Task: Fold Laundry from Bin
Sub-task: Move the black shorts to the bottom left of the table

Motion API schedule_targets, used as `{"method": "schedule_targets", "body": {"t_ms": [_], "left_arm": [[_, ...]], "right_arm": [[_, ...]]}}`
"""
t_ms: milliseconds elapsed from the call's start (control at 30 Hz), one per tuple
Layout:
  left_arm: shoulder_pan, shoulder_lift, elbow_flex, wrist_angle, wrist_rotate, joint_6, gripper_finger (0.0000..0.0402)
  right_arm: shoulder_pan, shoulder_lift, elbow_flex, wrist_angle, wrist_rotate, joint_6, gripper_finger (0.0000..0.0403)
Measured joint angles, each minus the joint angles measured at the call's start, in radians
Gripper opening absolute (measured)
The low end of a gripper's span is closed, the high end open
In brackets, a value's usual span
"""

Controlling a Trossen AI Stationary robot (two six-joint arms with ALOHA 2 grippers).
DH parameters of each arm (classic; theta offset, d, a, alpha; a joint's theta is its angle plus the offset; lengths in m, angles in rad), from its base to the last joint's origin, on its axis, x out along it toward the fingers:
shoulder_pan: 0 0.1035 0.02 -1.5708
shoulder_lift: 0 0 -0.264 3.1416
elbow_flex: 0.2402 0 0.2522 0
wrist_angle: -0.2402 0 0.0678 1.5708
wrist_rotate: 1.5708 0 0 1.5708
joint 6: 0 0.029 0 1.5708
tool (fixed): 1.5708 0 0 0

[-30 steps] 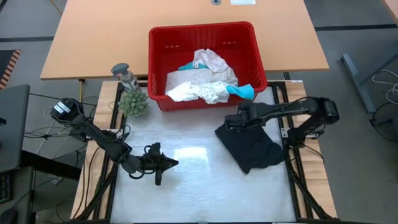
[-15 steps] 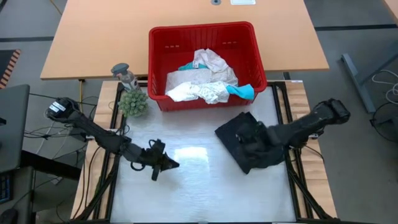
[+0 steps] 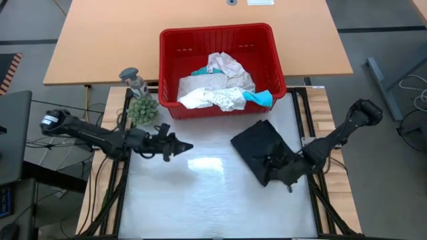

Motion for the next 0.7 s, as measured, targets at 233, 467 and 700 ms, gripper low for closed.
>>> {"method": "schedule_targets", "body": {"t_ms": [233, 467, 700], "left_arm": [[0.112, -0.115, 0.000, 0.027, 0.058, 0.044, 0.0000], [0.168, -0.232, 0.000, 0.022, -0.012, 0.148, 0.0000], [0.170, -0.287, 0.000, 0.015, -0.031, 0.222, 0.0000]], "right_arm": [[-0.030, -0.166, -0.028, 0.268, -0.031, -0.535, 0.0014], [-0.150, -0.384, -0.025, 0.305, -0.105, -0.642, 0.0014], [-0.250, -0.570, -0.035, 0.089, -0.188, -0.559, 0.0014]]}}
